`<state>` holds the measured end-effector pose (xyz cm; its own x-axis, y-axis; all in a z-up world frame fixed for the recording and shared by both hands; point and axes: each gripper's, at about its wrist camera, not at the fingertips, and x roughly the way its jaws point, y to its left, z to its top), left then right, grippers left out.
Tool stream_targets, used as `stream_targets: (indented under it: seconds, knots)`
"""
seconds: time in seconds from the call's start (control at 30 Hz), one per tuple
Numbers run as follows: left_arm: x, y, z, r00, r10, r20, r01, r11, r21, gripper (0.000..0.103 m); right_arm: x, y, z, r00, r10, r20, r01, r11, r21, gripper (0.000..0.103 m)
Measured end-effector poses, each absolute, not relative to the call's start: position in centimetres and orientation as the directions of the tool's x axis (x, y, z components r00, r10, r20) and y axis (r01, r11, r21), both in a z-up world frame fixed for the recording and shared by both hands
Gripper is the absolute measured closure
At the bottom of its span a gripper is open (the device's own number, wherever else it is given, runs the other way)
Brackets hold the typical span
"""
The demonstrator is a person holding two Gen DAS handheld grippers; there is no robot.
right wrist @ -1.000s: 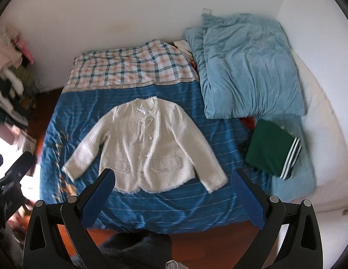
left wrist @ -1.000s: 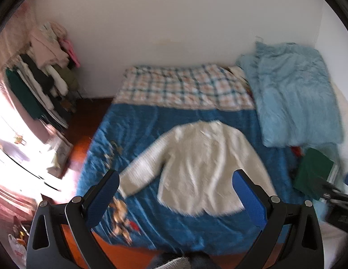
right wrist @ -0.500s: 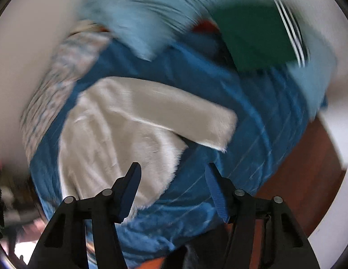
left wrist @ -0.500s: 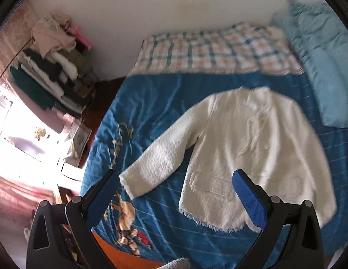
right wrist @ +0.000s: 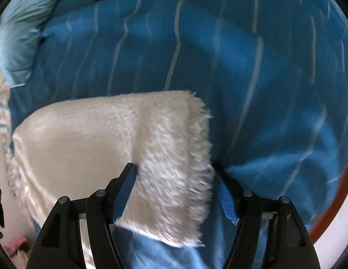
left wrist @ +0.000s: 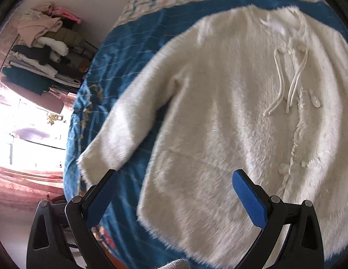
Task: Fold large clothes
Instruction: 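Grasp the cardigan sleeve cuff with the right gripper and lift it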
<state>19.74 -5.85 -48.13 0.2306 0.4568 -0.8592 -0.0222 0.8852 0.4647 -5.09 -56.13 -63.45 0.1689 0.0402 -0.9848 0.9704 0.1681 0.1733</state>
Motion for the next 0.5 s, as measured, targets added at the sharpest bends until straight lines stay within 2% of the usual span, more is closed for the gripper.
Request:
stream_targets:
  seconds: [0.03,0.07,0.1,0.3,0.5]
  knots:
    - [20.0,-6.4,-48.5,0.239,0.453,-0.859,-0.014,0.886,0.463,0.0,-4.3,-55.8,-63.4,0.15,0.008,-0.989,0.971,0.187,0.149,0.052]
    - [20.2,-7.0,-48.9,0.252,0.45,-0.857,0.0,0.885,0.465,0.0,-3.8,-55.6,-63.2,0.127,-0.011,-0.992,0.971,0.204,0.122,0.079]
    - [20.4,-7.7,-49.2,0.265,0.445,-0.855,0.017,0.885,0.466,0.0,-3.4,-55.5,-62.8,0.139,-0.024,-0.99,0.97,0.205,0.132,0.089]
    - [20.8,-9.4,-49.4,0.32,0.395,-0.861,0.085,0.893,0.442,0.0,-2.7,-58.6,-56.2,0.27,-0.163,-0.949,0.957,0.152,0.246,0.092]
    - [21.9,-7.1,-50.8,0.317,0.375,-0.871,0.07,0.907,0.416,0.0,4.3,-59.2,-47.5,0.436,-0.228,-0.871,0.873,0.343,0.347,0.092]
